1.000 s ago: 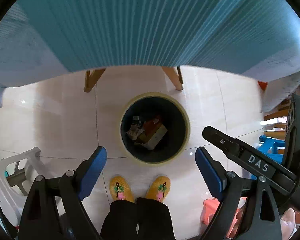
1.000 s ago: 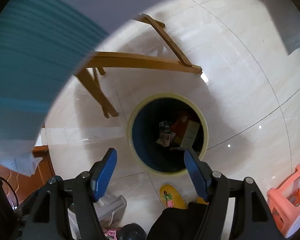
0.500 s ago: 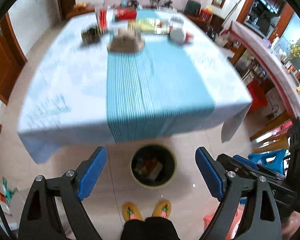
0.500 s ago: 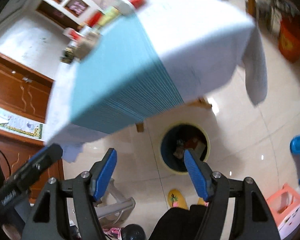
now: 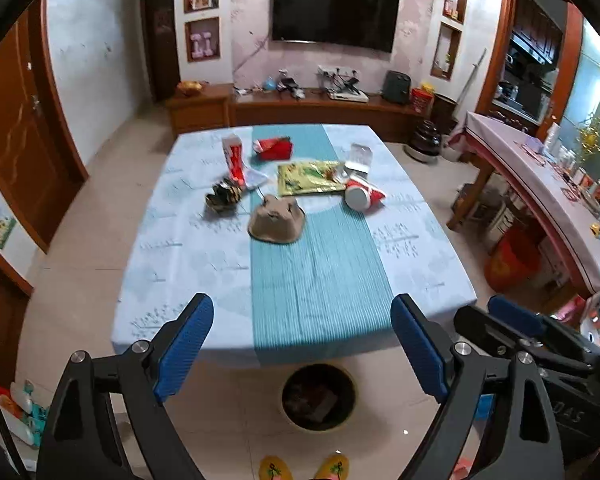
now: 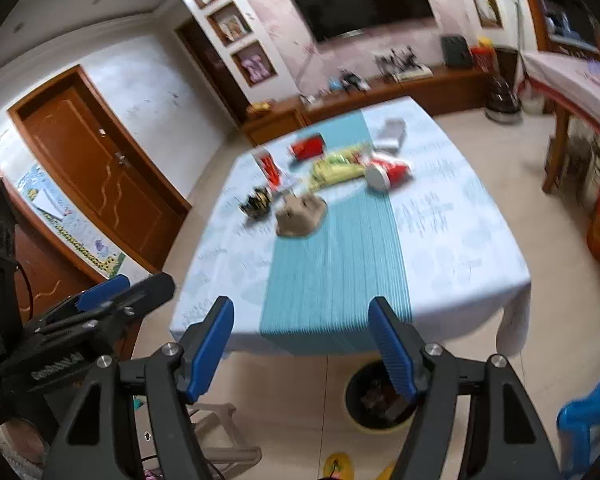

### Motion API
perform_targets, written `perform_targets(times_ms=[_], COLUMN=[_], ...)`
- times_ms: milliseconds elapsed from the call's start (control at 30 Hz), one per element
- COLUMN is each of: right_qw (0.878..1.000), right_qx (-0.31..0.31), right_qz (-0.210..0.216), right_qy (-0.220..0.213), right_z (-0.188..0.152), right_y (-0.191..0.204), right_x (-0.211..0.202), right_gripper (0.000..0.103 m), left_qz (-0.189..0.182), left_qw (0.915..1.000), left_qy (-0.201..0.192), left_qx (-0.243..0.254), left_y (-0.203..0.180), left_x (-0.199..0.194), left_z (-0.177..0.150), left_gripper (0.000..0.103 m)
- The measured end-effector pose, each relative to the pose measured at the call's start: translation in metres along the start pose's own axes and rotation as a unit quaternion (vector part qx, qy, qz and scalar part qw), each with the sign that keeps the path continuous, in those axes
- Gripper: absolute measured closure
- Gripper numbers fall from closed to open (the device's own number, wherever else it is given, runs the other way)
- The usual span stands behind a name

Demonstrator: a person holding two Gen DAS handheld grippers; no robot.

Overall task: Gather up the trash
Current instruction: 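Raise both tools back up over the table, then grasp the black-gold crumpled wrapper with the left tool while the right tool grasps the brown cup holder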

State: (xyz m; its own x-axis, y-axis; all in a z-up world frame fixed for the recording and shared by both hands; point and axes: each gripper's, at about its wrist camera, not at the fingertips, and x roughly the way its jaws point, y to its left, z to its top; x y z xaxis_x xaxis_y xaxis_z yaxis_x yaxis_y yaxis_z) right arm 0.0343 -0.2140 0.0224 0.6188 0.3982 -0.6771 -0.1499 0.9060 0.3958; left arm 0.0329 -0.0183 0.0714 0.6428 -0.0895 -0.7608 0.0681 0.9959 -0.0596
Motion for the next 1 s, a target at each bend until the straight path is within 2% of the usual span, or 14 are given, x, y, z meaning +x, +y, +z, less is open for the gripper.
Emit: perform_targets(times_ms=[267, 500, 567, 767, 1000], right_qw=[0.998, 0.998, 0.998, 0.998, 0.997], right_qx=[-0.050, -0.060, -0.056, -0.045, 0.000], right_qz=[0.022, 0.034, 0.034, 0.023, -0.008], right_qy=[-0.026, 0.001, 0.014, 0.048, 0.078], right_z=[0.029, 0.040, 0.043, 0.055, 0.083], right_y=[0.014, 0.014, 0.015, 0.019, 0.026], right_x=[-0.006, 0.020, 0.035, 0.082, 0.160], right_gripper=[0.033, 0.033, 0.033, 0.033, 0.033], left_qz=[0.021, 0.048, 0.045, 0.027, -0.011], left_qw=[0.9992, 0.9970, 0.9964, 0.9963, 0.9946], left_qy=[-0.002, 0.014, 0.018, 0.034, 0.091], left_qx=[-0.033, -0.058, -0.069, -0.074, -0.049], left_y=[0.003, 0.026, 0.036, 0.064, 0.113], left_x=[-0.005, 0.012, 0.021, 0.073, 0.164], left_z=[0.015, 0.019, 0.022, 0.046, 0.101], left_gripper=[0.014, 0.014, 0.014, 0.014, 0.014])
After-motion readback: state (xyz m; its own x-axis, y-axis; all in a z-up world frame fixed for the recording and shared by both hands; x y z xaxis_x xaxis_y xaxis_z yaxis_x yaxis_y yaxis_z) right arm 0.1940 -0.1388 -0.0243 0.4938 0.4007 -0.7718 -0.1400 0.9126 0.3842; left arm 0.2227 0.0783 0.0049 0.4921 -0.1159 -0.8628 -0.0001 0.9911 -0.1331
